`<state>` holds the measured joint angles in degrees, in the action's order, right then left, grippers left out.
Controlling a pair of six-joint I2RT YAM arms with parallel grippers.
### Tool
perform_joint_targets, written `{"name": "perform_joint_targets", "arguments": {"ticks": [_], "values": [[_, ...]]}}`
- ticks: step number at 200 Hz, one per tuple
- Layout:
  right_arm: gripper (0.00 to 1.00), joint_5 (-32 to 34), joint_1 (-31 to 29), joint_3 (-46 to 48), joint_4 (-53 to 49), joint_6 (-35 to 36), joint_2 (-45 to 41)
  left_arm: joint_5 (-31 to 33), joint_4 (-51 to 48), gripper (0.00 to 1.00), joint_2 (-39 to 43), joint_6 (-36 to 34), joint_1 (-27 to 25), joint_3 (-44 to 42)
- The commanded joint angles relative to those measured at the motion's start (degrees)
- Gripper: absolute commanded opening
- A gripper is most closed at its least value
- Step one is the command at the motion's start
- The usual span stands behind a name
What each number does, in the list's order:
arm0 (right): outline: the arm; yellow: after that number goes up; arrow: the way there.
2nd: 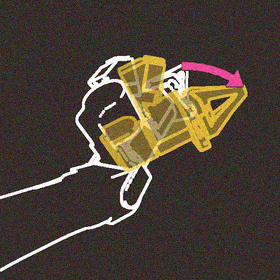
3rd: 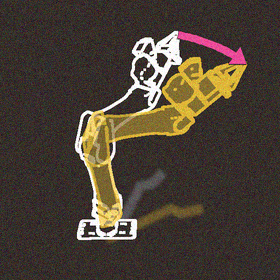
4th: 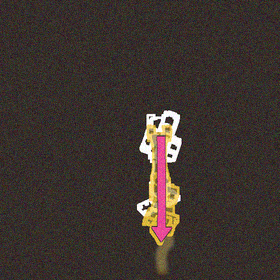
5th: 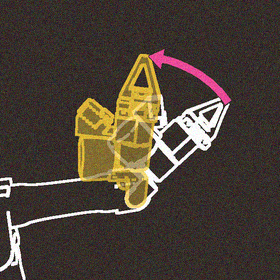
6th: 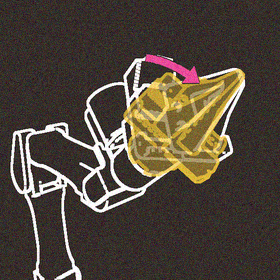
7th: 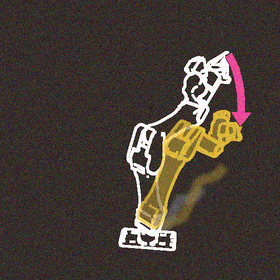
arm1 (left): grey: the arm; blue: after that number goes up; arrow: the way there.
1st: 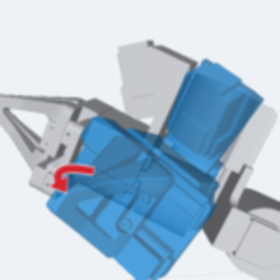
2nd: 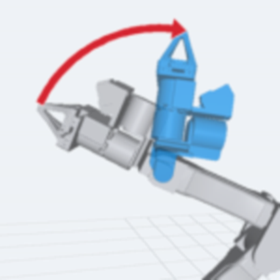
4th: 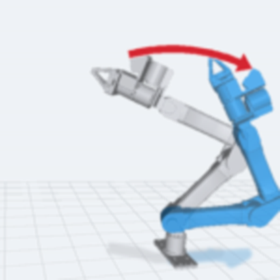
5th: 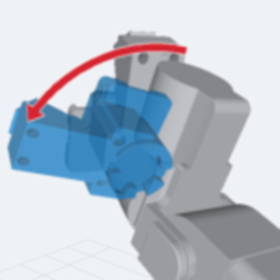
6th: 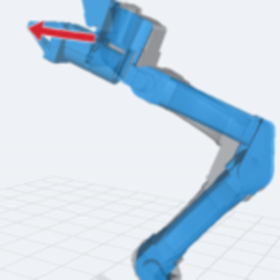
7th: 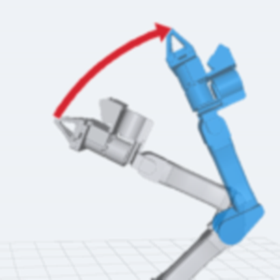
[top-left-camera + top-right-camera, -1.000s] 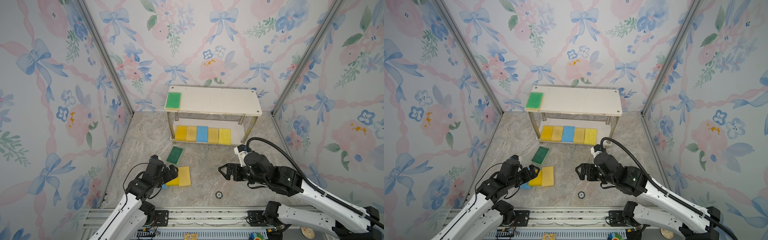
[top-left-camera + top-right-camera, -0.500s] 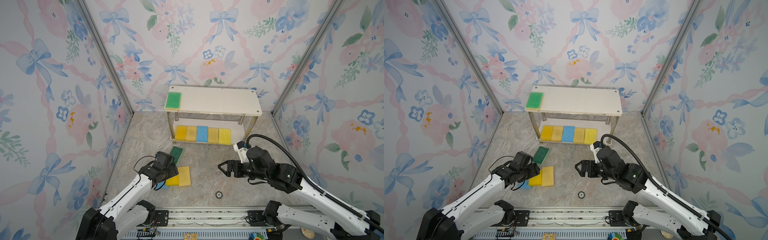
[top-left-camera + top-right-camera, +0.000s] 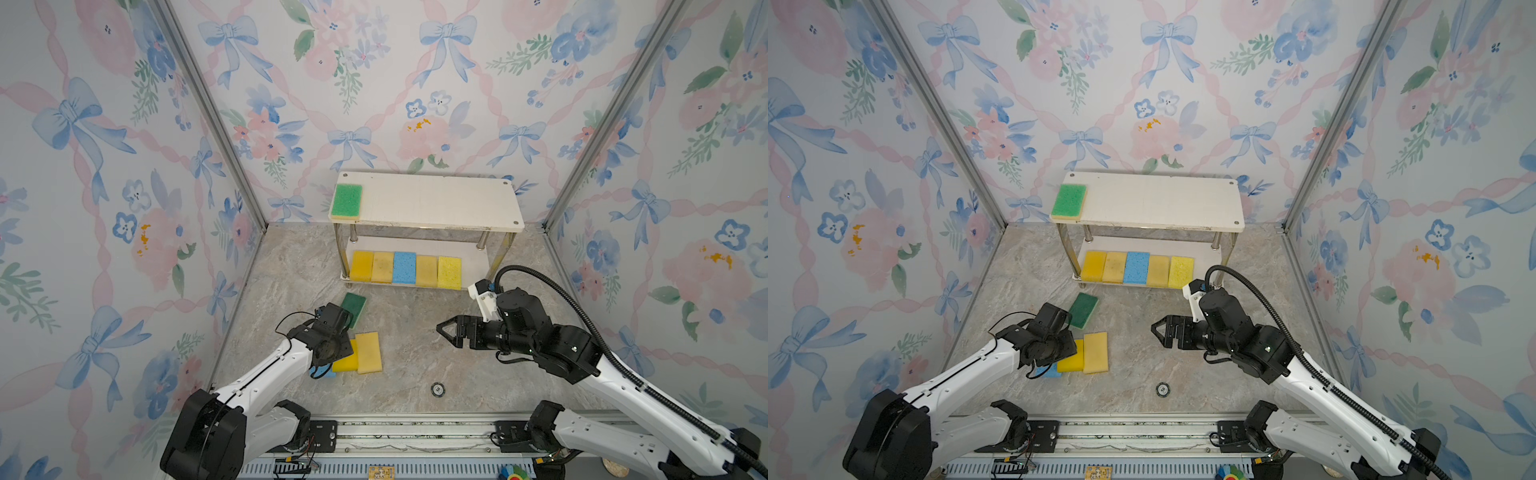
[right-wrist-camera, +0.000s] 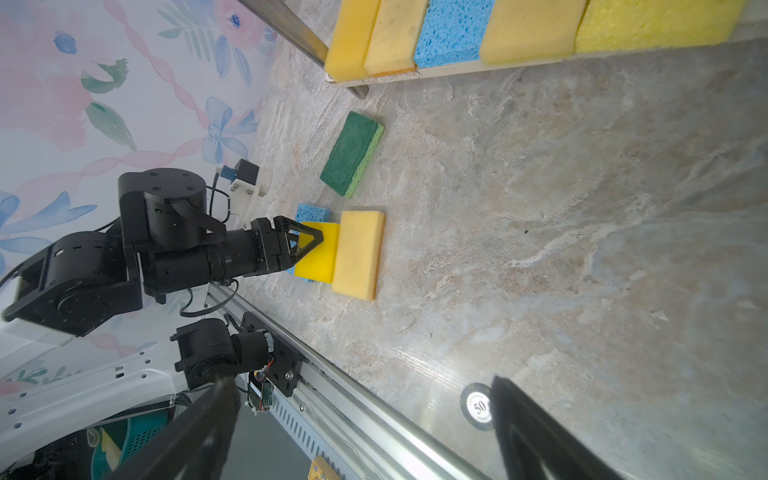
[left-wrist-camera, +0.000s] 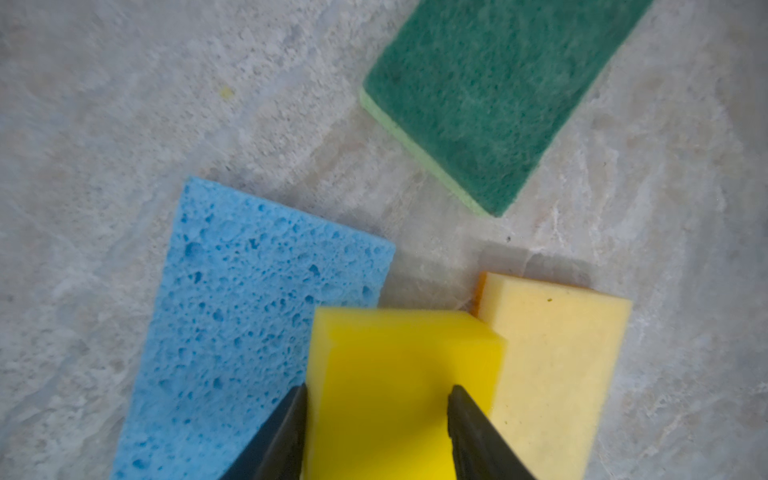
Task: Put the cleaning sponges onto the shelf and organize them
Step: 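Grasp the bright yellow sponge with the left gripper and lift it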
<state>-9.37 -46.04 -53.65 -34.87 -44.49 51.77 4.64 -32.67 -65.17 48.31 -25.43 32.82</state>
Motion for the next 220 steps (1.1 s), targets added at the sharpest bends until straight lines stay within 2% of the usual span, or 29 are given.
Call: {"name": "perform_joint_targets", "arguments": {"ticks": [1, 22, 42, 83, 127, 157, 188, 195, 220], "values": [[0.97, -1.4, 0.5, 1.1, 0.9, 0.5, 0.1, -0.5, -0.2, 0.39, -1.4, -1.0, 0.4, 1.2], [0.97, -1.3, 0.5, 1.3, 0.6, 0.1, 0.1, -0.8, 0.1, 0.12, -0.7, -1.2, 0.6, 1.2], [0.97, -1.0, 0.5, 0.6, -0.2, -0.7, 0.3, -1.7, 0.6, 0.0, 0.7, -1.4, 0.7, 0.9], [0.97, 1.2, -1.3, -2.4, -4.7, -2.9, -1.8, -4.9, 0.5, 0.0, 7.9, -2.2, 1.4, 0.8], [0.97, 4.9, -1.0, -11.0, -17.7, -0.6, -4.8, -9.3, 0.3, 0.0, 18.1, -3.0, 2.9, -0.4], [0.97, 5.1, 0.2, -13.5, -20.9, -0.8, -5.6, -12.6, 0.3, 0.0, 22.5, -2.3, 3.2, 0.2], [0.97, 3.3, 0.2, -14.9, -20.3, 0.6, -3.7, -15.6, 0.3, 0.0, 24.2, -3.4, 3.3, 5.8], [0.97, 3.1, 0.3, -15.4, -19.8, 1.3, -3.1, -16.1, 0.3, 0.0, 24.2, -4.2, 3.3, 9.3], [0.97, 1.7, 1.0, -16.9, -14.6, 4.8, -1.3, -17.0, 0.7, 0.0, 22.9, -5.0, 3.2, 16.0]]}}
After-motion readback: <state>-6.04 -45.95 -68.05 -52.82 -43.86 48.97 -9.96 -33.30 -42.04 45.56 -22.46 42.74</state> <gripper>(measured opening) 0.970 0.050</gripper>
